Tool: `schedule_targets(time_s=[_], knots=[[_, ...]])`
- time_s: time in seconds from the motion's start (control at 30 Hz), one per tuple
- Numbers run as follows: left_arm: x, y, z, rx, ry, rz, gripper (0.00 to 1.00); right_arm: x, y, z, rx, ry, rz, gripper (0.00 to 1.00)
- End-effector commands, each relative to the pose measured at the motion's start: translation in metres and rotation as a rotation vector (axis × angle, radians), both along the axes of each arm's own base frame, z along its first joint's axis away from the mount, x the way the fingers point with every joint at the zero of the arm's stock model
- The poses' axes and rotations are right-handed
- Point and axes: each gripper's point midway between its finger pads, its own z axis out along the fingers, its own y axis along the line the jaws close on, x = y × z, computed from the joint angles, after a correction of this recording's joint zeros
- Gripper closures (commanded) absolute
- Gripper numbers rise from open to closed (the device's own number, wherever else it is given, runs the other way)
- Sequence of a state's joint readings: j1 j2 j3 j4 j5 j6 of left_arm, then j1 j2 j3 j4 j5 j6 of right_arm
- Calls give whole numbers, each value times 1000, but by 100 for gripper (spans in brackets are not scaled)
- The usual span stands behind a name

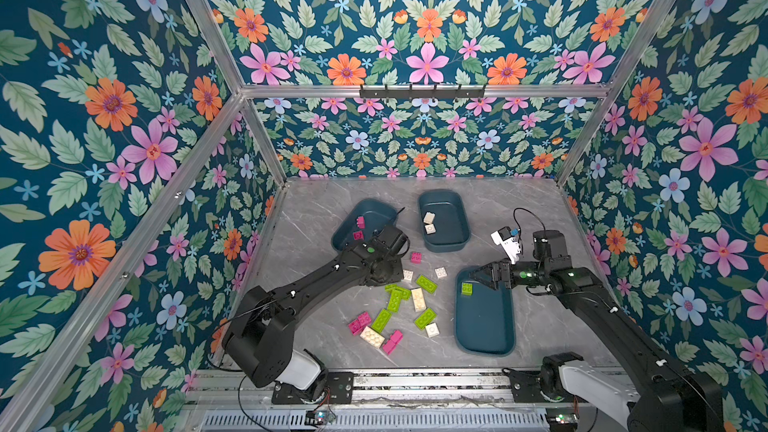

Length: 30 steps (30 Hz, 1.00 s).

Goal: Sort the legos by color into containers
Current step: 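Carry the lime-green brick to the tub nearest the right arm and release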

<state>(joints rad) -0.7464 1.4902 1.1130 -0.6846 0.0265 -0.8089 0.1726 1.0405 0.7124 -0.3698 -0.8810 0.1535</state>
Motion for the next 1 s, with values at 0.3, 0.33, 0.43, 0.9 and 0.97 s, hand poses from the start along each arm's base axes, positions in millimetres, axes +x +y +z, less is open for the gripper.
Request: schedule_targets(time_s=[0.3, 0.33, 0.43, 0.9, 0.97], knots=[[-19, -147, 39, -246, -36, -266, 69, 6, -20, 6, -28, -41, -73, 1], [-22, -154, 36, -253, -31, -282, 69, 6, -21, 6, -29, -44, -77, 1], [-32, -174, 27, -284, -11, -320, 69, 5, -23, 6, -32, -50, -84, 1], [-41, -203, 14, -324, 0, -370, 43, -1, -24, 9, -43, -77, -69, 1], [-42, -199, 18, -319, -9, -367, 37, -1, -24, 10, -43, -77, -69, 1]])
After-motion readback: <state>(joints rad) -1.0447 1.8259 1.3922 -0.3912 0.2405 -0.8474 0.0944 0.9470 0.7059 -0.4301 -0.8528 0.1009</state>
